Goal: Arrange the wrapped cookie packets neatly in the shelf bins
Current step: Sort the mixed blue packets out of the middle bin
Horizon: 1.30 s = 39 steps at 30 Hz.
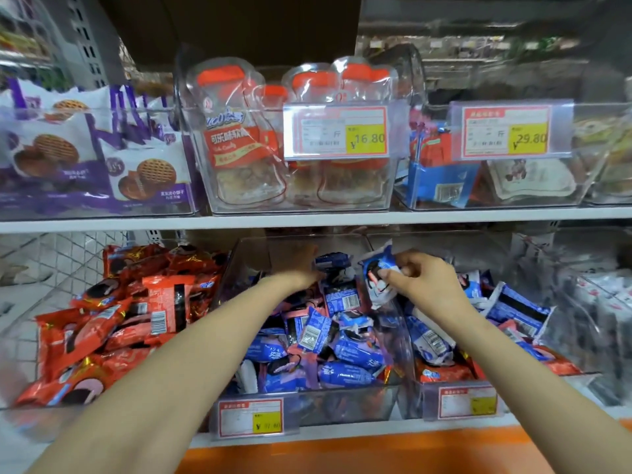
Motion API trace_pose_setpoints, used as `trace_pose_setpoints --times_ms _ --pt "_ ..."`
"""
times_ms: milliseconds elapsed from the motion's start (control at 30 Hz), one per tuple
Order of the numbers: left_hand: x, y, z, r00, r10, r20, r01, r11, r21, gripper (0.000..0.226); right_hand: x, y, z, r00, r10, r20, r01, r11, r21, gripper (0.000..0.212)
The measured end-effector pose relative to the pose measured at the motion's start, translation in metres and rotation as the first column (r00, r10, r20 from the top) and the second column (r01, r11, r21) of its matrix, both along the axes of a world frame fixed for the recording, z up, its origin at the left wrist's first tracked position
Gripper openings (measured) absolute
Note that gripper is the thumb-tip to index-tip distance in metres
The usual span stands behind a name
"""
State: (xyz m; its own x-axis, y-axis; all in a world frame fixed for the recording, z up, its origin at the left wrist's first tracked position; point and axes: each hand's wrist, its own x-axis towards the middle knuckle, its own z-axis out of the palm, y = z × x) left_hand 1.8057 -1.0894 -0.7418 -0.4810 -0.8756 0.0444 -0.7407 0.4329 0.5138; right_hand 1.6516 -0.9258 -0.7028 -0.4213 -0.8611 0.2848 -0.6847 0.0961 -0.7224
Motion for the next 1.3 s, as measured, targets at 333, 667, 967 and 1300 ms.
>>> trace_pose_setpoints --times_ms 333,667,967,1300 --pt "-0.007 -0.011 -0.002 0.982 0.182 0.053 -0.152 0.923 -0.354 0.022 -0.013 -0.001 -0.002 0.987 0.014 0.162 -0.007 0.999 -0.042 0.036" --pt "-0.009 -0.027 -0.029 1.0 0.007 -0.003 -0.007 0.995 0.101 0.061 -0.011 0.014 -0.007 0.943 0.1 0.317 -0.086 0.995 -0.057 0.015" --pt "0.01 -0.027 -0.009 0.999 0.026 0.025 -0.025 1.0 -0.01 0.028 -0.01 0.007 -0.01 0.951 0.132 0.28 -0.128 0.991 -0.034 0.021" --pt "0.007 -0.015 -0.02 0.99 0.003 0.141 -0.031 0.98 0.195 0.035 -0.009 0.012 -0.012 0.936 0.155 0.315 -0.151 0.988 -0.038 0.016"
